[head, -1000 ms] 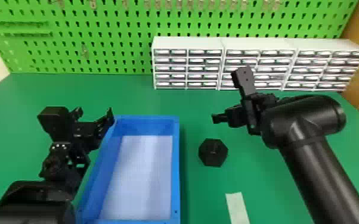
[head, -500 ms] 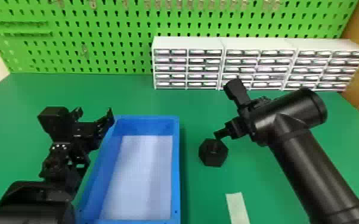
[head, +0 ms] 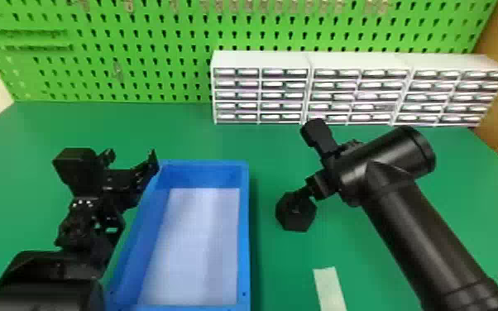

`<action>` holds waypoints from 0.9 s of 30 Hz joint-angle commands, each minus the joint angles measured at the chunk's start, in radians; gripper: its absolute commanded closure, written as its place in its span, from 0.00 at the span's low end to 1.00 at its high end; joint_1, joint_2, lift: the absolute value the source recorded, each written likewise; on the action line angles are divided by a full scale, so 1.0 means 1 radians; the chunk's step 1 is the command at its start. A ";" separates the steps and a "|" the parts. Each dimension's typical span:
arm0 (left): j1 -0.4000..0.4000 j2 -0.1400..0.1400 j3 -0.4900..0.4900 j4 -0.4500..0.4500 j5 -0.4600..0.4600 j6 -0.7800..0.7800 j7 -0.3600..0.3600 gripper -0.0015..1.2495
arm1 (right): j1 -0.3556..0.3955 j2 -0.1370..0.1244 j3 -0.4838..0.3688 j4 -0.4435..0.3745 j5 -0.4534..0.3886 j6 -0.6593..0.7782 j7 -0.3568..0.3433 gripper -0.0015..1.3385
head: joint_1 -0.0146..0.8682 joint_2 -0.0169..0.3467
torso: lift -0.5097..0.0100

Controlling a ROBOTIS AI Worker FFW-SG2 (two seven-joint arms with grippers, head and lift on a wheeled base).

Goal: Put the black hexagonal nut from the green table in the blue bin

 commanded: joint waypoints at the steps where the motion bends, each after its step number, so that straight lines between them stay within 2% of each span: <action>1: -0.001 0.000 0.001 0.000 0.000 0.000 0.000 0.29 | -0.005 0.001 0.006 0.022 0.000 -0.008 0.000 0.33 | 0.79 0.19 | 0.79; 27: -0.005 0.000 0.000 0.000 -0.003 0.000 0.000 0.29 | -0.025 0.003 0.037 0.114 0.003 -0.066 -0.017 0.34 | 0.79 0.19 | 0.79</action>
